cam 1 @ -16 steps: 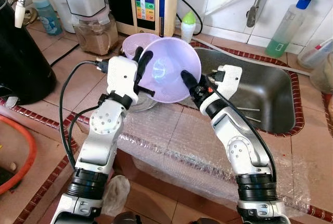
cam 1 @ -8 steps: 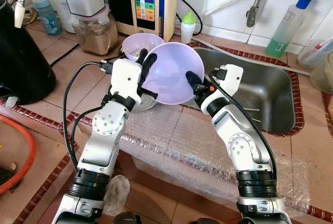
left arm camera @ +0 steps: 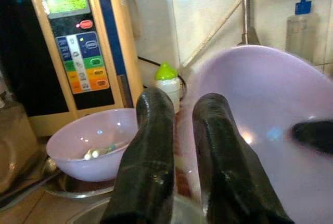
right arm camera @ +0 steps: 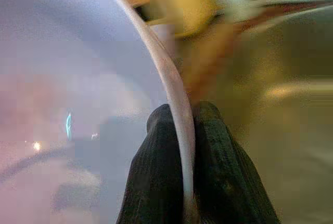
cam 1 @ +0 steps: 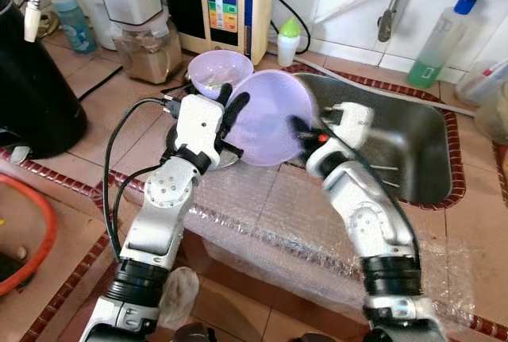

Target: Kitchen organization

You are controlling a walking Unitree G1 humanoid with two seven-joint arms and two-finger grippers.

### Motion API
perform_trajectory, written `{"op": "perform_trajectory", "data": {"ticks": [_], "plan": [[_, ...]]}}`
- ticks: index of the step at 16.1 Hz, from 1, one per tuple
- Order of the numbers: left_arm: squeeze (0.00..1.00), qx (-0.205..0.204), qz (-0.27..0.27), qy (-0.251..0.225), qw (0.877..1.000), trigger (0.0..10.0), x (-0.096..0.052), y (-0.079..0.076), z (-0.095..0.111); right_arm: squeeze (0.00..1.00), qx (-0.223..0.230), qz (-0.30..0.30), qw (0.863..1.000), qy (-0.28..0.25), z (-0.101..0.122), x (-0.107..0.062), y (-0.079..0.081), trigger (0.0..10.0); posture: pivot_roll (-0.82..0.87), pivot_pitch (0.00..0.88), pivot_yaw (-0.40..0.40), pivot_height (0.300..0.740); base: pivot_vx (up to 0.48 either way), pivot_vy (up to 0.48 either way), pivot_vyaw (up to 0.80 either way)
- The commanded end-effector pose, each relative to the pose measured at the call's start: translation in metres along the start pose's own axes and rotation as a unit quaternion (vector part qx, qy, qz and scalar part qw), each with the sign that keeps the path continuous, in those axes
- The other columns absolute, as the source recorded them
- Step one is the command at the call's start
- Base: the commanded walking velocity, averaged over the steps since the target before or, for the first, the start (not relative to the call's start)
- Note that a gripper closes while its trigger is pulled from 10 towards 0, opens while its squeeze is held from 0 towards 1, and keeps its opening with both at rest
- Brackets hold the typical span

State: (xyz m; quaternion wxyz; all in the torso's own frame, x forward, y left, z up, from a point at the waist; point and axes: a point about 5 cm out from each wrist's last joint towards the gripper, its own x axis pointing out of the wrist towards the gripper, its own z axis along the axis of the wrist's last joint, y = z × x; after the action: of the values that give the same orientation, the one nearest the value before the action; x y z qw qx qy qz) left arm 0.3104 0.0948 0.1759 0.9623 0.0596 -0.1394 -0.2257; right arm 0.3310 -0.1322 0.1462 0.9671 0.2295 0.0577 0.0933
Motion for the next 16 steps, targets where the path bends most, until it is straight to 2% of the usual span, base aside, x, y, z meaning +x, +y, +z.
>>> {"op": "perform_trajectory", "data": {"ticks": [1,4,5,7,9,10,11,12,13,14,15,16], "plan": [[1.00,0.002,-0.010,0.005,1.000,10.0,-0.002,-0.001,-0.001,0.00,-0.012,-0.055,0.998,-0.038,0.018,0.002,-0.016,0.0,-0.03,0.000,-0.011,0.740,0.000,0.000,0.00],[1.00,0.000,-0.016,0.019,1.000,10.0,-0.003,-0.003,-0.005,0.00,-0.023,-0.101,0.993,-0.062,0.030,0.004,-0.032,0.0,-0.03,0.000,-0.012,0.740,0.000,0.000,0.00],[1.00,-0.007,-0.032,0.034,0.999,10.0,-0.004,-0.006,-0.009,0.00,-0.051,-0.150,0.985,-0.063,0.034,0.004,-0.046,0.0,-0.03,0.000,-0.015,0.740,0.000,0.000,0.00],[1.00,-0.019,-0.060,0.058,0.996,10.0,-0.007,-0.011,-0.014,0.00,-0.078,-0.213,0.973,-0.047,0.032,0.005,-0.063,0.0,-0.03,0.000,-0.014,0.740,0.000,0.000,0.00],[1.00,-0.040,-0.110,0.104,0.988,10.0,-0.016,-0.019,-0.026,0.00,-0.088,-0.290,0.952,-0.032,0.030,0.011,-0.082,0.0,-0.04,0.000,-0.007,0.740,0.000,0.000,0.00],[1.00,-0.039,-0.119,0.113,0.986,10.0,-0.017,-0.019,-0.028,0.00,-0.086,-0.296,0.951,-0.031,0.030,0.013,-0.084,0.0,-0.04,0.000,-0.007,0.740,0.000,0.000,0.00],[1.00,-0.038,-0.139,0.135,0.980,10.0,-0.019,-0.020,-0.033,0.00,-0.088,-0.305,0.948,-0.025,0.028,0.018,-0.088,1.3,-0.03,0.003,-0.007,0.740,0.000,0.000,0.00],[1.00,-0.036,-0.159,0.152,0.975,10.0,-0.022,-0.021,-0.036,0.00,-0.091,-0.309,0.946,-0.012,0.024,0.020,-0.091,2.2,-0.03,0.005,-0.008,0.740,0.000,0.000,0.00],[1.00,-0.031,-0.160,0.156,0.974,10.0,-0.022,-0.020,-0.037,0.00,-0.090,-0.309,0.947,-0.002,0.020,0.021,-0.091,9.1,-0.03,0.009,-0.007,0.740,0.000,0.000,0.00],[1.00,-0.025,-0.158,0.159,0.974,10.0,-0.022,-0.019,-0.037,0.00,-0.089,-0.306,0.948,0.011,0.014,0.023,-0.092,10.0,-0.03,0.010,-0.008,0.740,0.000,0.000,0.00],[1.00,-0.026,-0.157,0.160,0.974,10.0,-0.022,-0.018,-0.036,1.00,-0.092,-0.300,0.949,0.022,0.009,0.024,-0.091,10.0,-0.03,0.011,-0.009,0.740,0.000,0.000,0.00],[1.00,-0.026,-0.158,0.160,0.974,10.0,-0.022,-0.018,-0.036,1.00,-0.094,-0.298,0.950,0.026,0.007,0.025,-0.091,10.0,-0.03,0.011,-0.009,0.740,0.000,0.000,0.00]]}}
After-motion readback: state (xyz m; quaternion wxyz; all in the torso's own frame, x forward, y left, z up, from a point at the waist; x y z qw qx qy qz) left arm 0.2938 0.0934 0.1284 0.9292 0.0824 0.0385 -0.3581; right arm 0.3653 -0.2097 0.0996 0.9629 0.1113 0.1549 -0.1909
